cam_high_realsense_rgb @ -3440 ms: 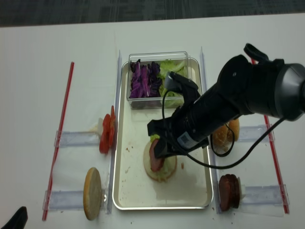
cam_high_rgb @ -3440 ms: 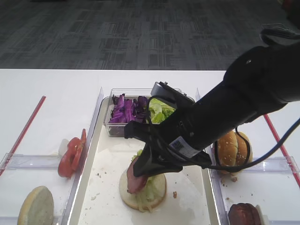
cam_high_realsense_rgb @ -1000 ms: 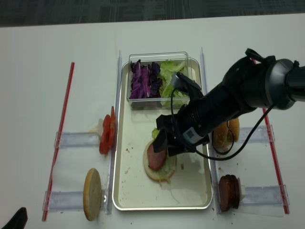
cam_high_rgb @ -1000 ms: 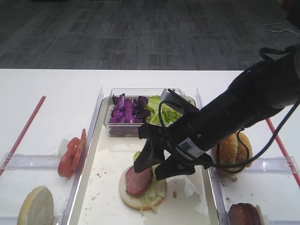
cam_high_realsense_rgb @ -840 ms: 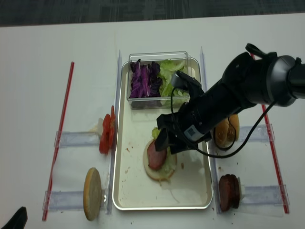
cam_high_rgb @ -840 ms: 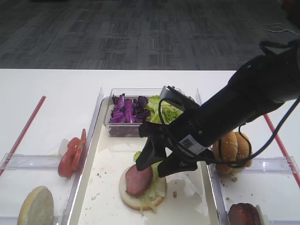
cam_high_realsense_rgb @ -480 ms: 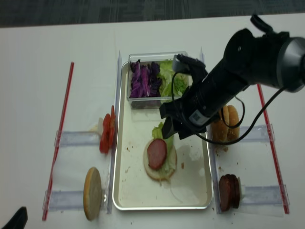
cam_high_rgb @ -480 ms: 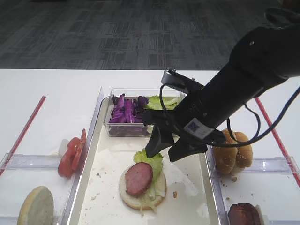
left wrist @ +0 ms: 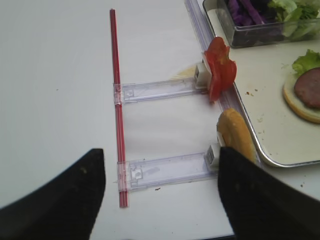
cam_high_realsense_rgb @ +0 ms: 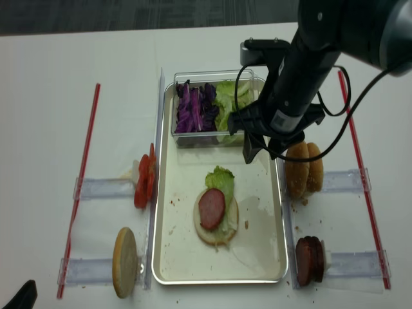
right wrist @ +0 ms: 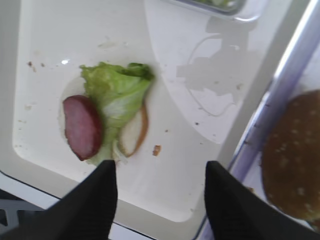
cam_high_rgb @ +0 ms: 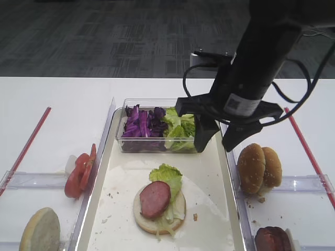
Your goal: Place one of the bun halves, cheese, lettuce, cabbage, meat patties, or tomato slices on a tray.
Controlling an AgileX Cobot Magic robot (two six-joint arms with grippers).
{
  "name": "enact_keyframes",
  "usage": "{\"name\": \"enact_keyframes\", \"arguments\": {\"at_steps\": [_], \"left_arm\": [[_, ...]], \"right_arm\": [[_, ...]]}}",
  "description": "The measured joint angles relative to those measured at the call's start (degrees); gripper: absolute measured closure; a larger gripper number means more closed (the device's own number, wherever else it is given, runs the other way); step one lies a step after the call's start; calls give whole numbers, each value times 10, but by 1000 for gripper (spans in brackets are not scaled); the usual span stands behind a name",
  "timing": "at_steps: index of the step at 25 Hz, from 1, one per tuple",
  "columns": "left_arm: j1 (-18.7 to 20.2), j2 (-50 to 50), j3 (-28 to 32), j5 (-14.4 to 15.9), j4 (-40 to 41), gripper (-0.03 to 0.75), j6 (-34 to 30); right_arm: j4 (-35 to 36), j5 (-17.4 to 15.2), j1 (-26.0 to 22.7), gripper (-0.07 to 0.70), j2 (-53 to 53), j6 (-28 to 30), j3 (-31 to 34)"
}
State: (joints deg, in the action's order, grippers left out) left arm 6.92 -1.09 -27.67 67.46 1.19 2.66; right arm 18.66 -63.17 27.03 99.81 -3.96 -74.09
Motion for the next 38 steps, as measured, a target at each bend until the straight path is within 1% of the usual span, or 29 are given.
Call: {"name": "enact_keyframes", "arguments": {"at_steps": [2, 3, 5, 9, 18, 24, 33, 35, 38], "left_arm": [[0, 0, 0, 0, 0, 260, 0], [0, 0, 0, 0, 0, 260, 0], [0, 0, 0, 0, 0, 260, 0], [0, 0, 0, 0, 0, 260, 0], [0, 0, 0, 0, 0, 260, 0], [0, 0, 0, 0, 0, 260, 0], [0, 0, 0, 0, 0, 260, 0], [0, 0, 0, 0, 0, 260, 0], [0, 0, 0, 0, 0, 260, 0]], "right_arm": [[-43, -38, 0, 214, 0, -30, -27], [-65, -51, 0, 214, 0, -45, -37], [-98, -62, 0, 214, 0, -64, -56], [-133, -68, 0, 215, 0, -83, -75], [-145, -69, -7, 215, 0, -97, -78], [-147, -69, -70, 215, 0, -90, -78], [-149, -69, -178, 215, 0, -36, -78], [-151, -69, -190, 215, 0, -28, -78], [-151, -69, -195, 215, 0, -17, -78]]}}
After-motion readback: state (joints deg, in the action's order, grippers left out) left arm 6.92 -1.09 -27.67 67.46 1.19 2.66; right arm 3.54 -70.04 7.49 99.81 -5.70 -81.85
